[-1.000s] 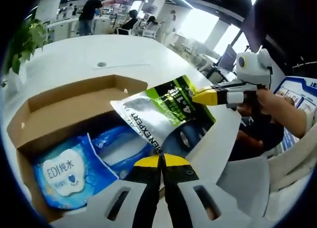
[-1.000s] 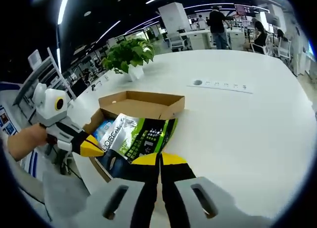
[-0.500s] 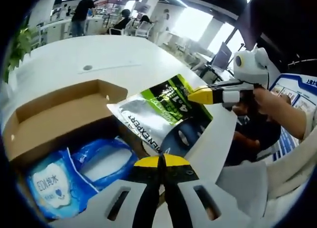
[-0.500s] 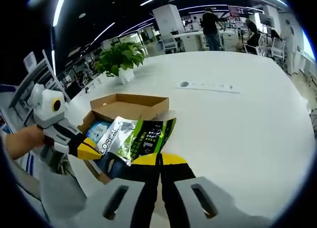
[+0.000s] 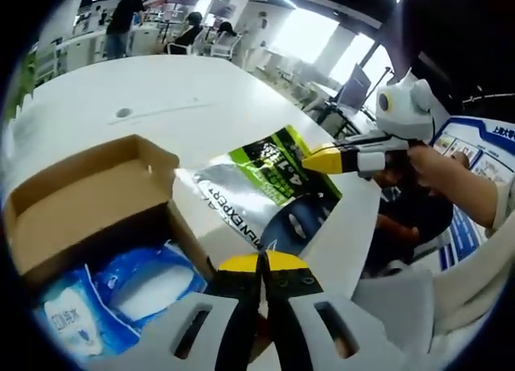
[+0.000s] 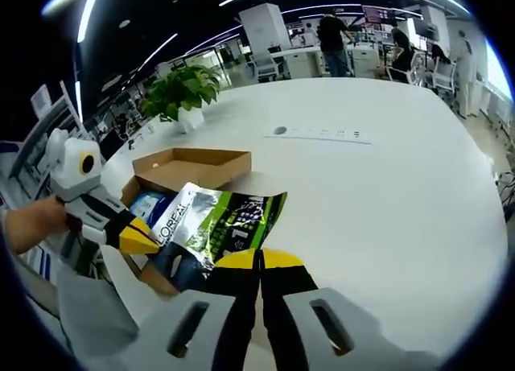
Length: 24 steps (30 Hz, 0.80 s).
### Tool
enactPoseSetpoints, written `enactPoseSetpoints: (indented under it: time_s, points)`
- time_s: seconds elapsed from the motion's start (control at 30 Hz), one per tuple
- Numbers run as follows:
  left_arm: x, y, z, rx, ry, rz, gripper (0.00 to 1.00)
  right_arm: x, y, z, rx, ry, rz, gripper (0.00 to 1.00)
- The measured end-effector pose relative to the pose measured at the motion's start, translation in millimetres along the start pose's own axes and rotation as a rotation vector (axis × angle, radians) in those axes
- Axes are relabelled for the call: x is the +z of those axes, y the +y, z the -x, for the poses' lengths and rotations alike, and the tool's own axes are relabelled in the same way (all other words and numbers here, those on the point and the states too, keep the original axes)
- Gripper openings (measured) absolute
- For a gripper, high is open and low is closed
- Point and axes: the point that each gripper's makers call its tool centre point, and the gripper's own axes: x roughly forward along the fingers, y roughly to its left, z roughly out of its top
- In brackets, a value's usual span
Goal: Operate the shoe box by opening the lid, removing the specified soft item, and placing it in the target area until the item is outside and the box remains undamaged.
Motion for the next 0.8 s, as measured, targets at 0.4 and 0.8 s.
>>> enactPoseSetpoints:
  time_s: [0.4,0.8]
  points:
    - [4.3,10.9,-28,0.019,0.077,-0.072,0.0,-6.3,-24,-18,-0.028,0.025,-0.019,0.0]
    - [3.3,23.0,-50,0.058,0.174,-0.173,0.0,-10.3,-40,-37,-0.063,0.048,-0.019,0.0]
